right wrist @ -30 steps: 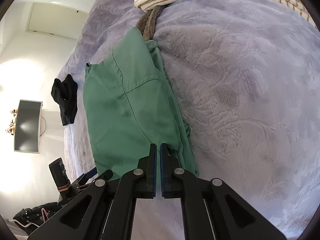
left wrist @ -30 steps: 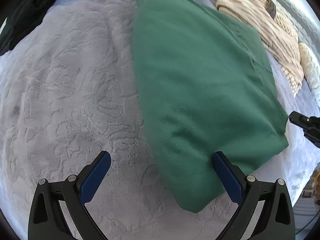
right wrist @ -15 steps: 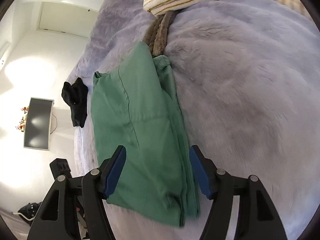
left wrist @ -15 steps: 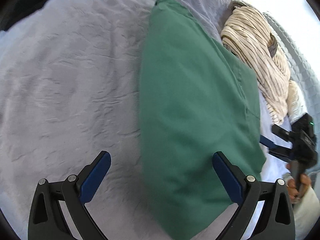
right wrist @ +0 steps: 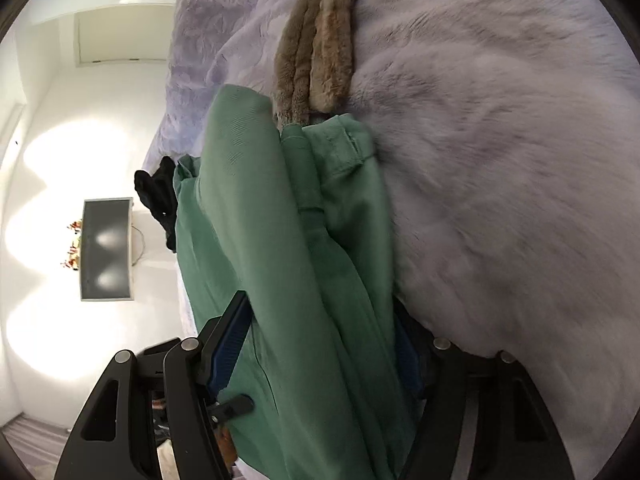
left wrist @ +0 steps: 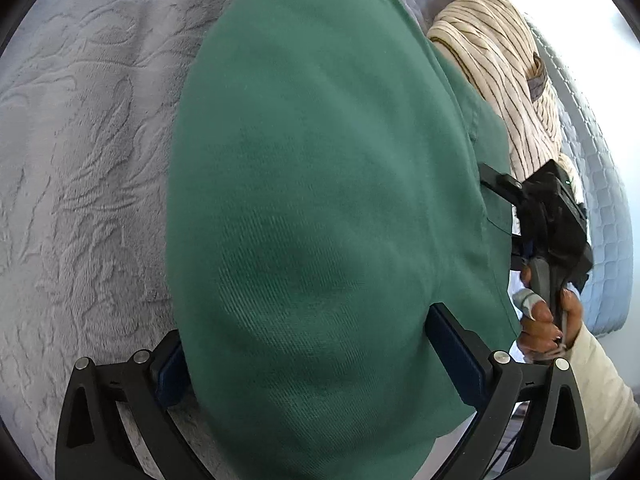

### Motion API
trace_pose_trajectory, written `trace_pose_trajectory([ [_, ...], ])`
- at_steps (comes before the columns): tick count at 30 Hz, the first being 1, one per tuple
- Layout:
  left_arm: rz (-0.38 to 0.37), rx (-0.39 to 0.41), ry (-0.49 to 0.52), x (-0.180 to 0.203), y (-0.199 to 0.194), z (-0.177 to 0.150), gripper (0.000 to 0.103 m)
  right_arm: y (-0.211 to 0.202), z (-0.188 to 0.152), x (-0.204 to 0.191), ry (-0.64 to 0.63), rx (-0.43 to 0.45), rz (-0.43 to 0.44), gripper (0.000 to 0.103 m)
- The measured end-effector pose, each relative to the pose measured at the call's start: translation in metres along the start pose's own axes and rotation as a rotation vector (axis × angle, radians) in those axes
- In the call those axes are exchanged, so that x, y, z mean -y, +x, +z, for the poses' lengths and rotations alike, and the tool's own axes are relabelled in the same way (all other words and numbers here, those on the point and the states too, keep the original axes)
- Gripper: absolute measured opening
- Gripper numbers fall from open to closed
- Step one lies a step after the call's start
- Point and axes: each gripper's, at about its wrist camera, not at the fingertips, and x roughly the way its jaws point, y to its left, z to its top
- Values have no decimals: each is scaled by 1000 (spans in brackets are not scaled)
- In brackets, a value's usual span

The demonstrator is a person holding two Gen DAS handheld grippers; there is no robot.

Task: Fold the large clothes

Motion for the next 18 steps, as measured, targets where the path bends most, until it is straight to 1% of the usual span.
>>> trace_pose_trajectory([
  [1, 3, -1, 1, 0, -1, 0, 102, 3, 1, 2, 18, 5, 9, 62],
  [2, 14, 5, 5, 1, -3, -2, 97, 3, 1, 3, 29, 9, 13, 47],
  [3, 24, 20, 21, 4, -6, -3, 84, 5, 1, 4, 44, 13, 20, 37],
  [4, 36, 33, 43, 7, -9, -6, 81, 5, -2, 3, 52, 23, 32, 34],
  [5, 39, 49, 57, 9, -14, -8, 72, 3, -6, 2, 52, 29, 52, 25],
  [6, 31, 62, 66, 10, -20, -10, 64, 0, -9, 0, 51, 35, 72, 22],
  [7, 19, 71, 67, 11, -25, -11, 59, -3, -11, -3, 53, 39, 97, 21],
  [8, -9, 84, 66, 11, -34, -12, 50, -8, -14, -7, 60, 45, 143, 20],
  [9, -24, 92, 68, 10, -42, -15, 46, -11, -17, -10, 63, 49, 165, 20],
  [11, -37, 111, 88, 17, -58, -17, 44, -16, -25, -22, 59, 55, 204, 20],
  [14, -55, 124, 112, 23, -78, -26, 44, -22, -39, -40, 50, 66, 244, 20],
  [18, -75, 146, 142, 17, -119, -51, 44, -29, -67, -65, 24, 70, 253, 20],
])
